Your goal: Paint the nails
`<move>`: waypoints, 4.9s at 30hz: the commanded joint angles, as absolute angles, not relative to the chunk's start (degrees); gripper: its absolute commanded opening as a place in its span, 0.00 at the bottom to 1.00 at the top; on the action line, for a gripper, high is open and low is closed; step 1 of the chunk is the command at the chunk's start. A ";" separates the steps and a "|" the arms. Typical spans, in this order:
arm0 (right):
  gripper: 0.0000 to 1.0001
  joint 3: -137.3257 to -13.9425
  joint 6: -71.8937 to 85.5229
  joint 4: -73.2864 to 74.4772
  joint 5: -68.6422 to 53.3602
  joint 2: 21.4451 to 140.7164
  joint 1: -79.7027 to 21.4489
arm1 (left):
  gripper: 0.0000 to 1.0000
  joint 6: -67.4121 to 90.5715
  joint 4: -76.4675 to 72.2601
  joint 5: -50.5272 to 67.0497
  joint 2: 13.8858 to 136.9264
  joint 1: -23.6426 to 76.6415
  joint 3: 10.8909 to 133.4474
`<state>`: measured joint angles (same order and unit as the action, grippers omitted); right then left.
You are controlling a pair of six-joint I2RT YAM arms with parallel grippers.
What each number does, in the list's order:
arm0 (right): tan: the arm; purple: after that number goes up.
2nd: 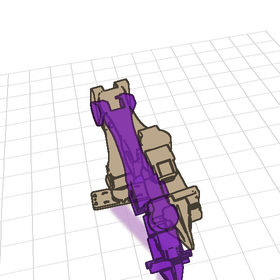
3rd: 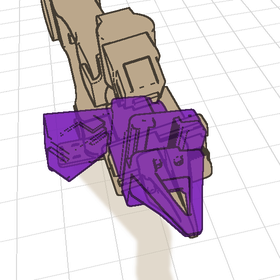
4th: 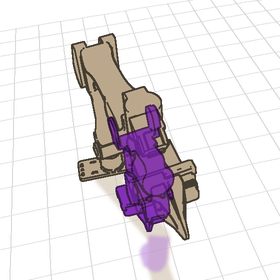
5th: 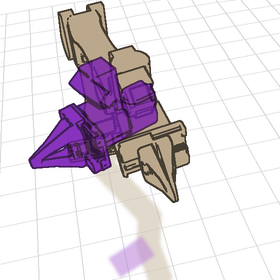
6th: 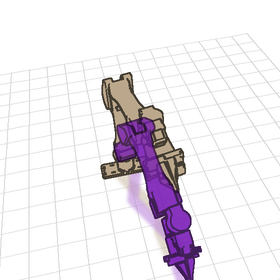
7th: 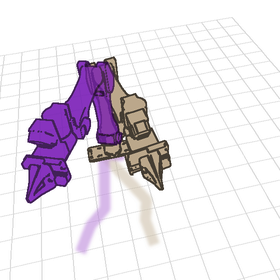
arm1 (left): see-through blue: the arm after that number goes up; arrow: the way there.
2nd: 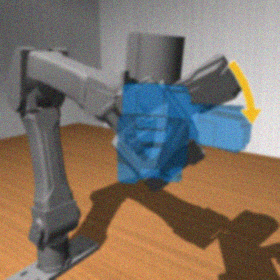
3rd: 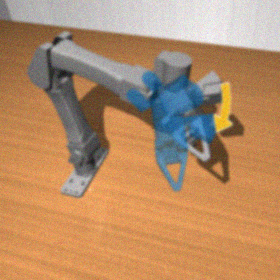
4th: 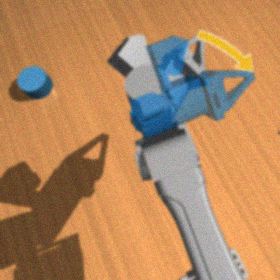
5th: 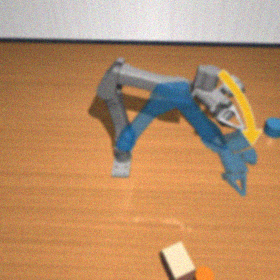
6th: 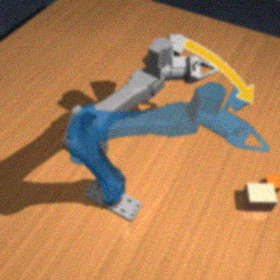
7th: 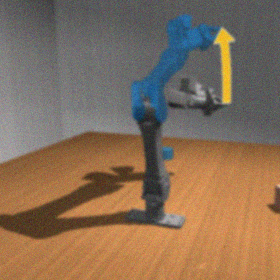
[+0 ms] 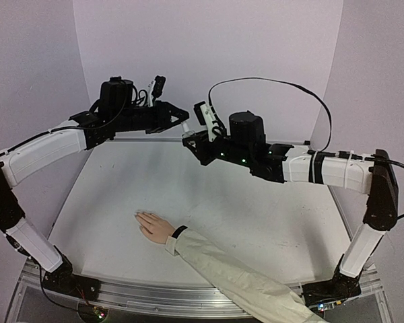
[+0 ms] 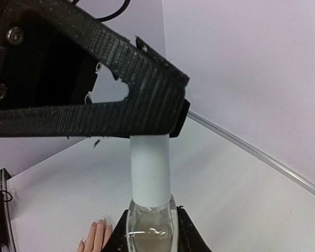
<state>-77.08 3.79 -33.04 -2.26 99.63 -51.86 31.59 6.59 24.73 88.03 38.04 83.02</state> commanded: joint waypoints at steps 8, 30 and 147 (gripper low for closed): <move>0.00 -79.96 2.29 -37.92 -1.23 99.09 -52.17 | 0.24 32.12 5.08 28.69 90.08 38.23 85.89; 0.00 -82.96 21.65 -57.37 -75.96 95.90 -39.33 | 0.00 13.35 5.01 69.81 90.24 39.64 87.63; 0.00 -79.67 6.35 -36.12 -9.30 98.52 -49.87 | 0.50 32.83 0.24 31.10 87.52 36.65 81.75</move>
<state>-76.01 8.29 -33.56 -12.91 98.74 -49.93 32.36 1.56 31.88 89.76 36.80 81.60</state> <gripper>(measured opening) 0.218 0.532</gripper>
